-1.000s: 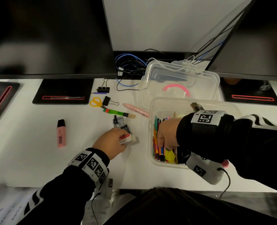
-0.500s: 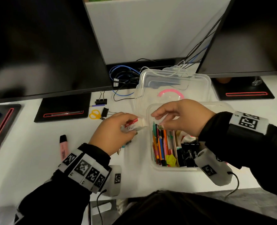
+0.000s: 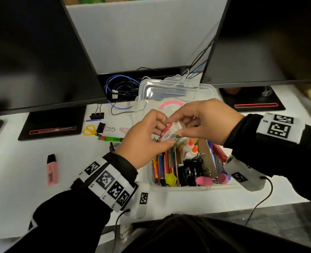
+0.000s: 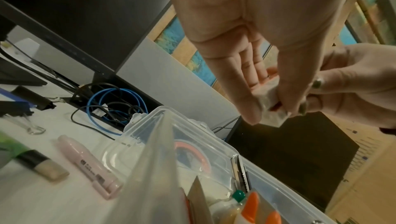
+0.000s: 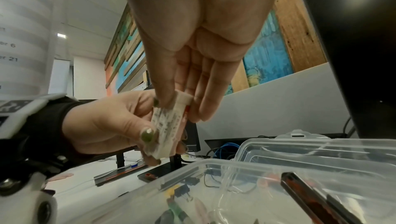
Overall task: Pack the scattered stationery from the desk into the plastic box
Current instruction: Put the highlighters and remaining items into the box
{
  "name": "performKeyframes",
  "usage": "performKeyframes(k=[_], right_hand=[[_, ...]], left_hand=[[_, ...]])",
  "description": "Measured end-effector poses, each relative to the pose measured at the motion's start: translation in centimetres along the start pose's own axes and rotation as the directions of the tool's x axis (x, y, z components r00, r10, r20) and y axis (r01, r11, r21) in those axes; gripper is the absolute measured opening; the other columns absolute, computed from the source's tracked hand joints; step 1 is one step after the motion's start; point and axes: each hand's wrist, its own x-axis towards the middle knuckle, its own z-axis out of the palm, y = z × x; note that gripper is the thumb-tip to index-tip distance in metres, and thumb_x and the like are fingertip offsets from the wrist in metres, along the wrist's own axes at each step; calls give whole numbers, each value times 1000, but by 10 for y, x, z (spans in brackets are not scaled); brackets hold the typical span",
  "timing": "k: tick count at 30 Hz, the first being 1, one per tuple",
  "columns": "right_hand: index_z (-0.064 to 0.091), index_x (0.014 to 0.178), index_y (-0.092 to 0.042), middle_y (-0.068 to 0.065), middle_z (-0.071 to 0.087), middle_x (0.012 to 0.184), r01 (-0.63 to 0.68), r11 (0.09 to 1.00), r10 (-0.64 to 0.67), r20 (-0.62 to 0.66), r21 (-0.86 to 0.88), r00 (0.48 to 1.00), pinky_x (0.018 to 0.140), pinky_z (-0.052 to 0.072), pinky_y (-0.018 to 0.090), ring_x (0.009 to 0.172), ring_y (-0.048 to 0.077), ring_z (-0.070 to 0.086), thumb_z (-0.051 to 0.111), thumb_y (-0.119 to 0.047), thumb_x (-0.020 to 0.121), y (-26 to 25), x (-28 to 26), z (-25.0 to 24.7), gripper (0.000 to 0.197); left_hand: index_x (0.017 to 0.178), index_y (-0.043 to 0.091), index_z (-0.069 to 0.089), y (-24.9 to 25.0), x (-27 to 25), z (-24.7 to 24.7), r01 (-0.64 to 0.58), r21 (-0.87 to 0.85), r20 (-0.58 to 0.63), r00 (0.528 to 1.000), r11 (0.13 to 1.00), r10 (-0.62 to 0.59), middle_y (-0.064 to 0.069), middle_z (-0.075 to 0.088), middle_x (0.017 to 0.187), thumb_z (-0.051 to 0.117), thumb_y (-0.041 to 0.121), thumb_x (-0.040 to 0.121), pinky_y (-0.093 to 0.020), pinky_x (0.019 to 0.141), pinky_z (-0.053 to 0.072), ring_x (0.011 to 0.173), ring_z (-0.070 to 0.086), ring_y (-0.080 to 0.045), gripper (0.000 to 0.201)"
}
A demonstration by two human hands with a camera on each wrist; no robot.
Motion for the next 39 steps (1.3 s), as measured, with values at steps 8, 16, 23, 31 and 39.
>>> performKeyframes(k=[8,16,23,31,39], right_hand=[[62,113,-34,-23,58,88,-33,970,69,142,-240,988,71,37,13,80,0,50,68,-25,82,28,17,-6,33],[63,106,-31,-11,61,102,-73,942,175,294,-328,940,71,40,20,82,8,50,71,-26,77,46,34,21,30],[62,103,-27,-12,56,95,-122,947,223,332,-298,916,61,38,16,83,9,50,72,-24,76,52,42,35,30],[59,102,-27,-9,58,96,-151,961,217,295,-232,931,72,44,23,83,12,52,70,-22,75,52,42,36,29],[57,104,-25,-7,56,92,-106,950,204,325,-295,924,60,35,20,81,13,49,70,-24,77,58,49,53,30]], left_hand=[[113,37,57,-24,-10,-7,20,246,-14,1000,969,-17,20,50,128,73,27,79,-3,98,25,119,37,14,39],[121,36,56,-62,-17,-3,46,386,51,996,921,-72,22,34,143,63,24,88,-4,103,12,129,20,14,36],[111,38,61,-76,-17,-2,-1,327,30,1000,945,-9,23,36,141,64,20,86,2,101,7,133,18,13,30],[103,35,65,-80,-17,0,6,244,-6,1000,970,-5,24,41,138,65,16,85,-1,103,10,134,20,13,27],[102,34,66,-82,-17,0,0,227,-9,1000,974,2,25,41,136,65,14,84,-1,104,11,134,21,13,27]])
